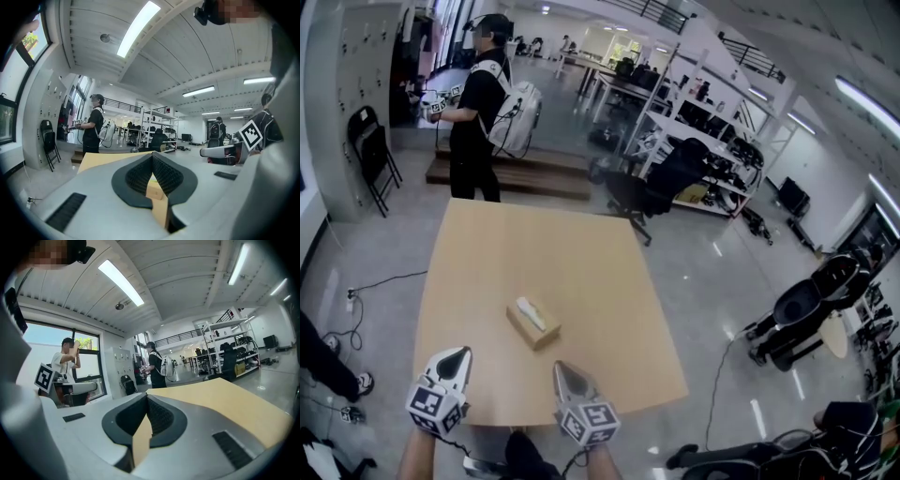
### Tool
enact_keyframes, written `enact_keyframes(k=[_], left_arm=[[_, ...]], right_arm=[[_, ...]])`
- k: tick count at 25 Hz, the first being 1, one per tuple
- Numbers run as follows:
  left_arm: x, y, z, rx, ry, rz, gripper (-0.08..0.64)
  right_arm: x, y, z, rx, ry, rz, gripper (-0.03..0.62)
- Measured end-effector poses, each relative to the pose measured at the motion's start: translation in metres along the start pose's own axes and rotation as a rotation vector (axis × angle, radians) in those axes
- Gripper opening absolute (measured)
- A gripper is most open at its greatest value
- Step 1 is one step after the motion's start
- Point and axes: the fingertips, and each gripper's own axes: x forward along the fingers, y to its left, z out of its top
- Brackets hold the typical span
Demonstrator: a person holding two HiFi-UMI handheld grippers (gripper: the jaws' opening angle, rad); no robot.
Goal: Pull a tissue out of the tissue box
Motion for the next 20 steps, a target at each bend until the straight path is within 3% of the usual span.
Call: enact_keyframes(k=[20], left_arm=[[0.062, 0.046, -0.009, -0.027, 0.056, 0.069, 0.008]], right_arm=[[0.084, -0.035, -0.001, -0.014, 0.07, 0.047, 0.011]])
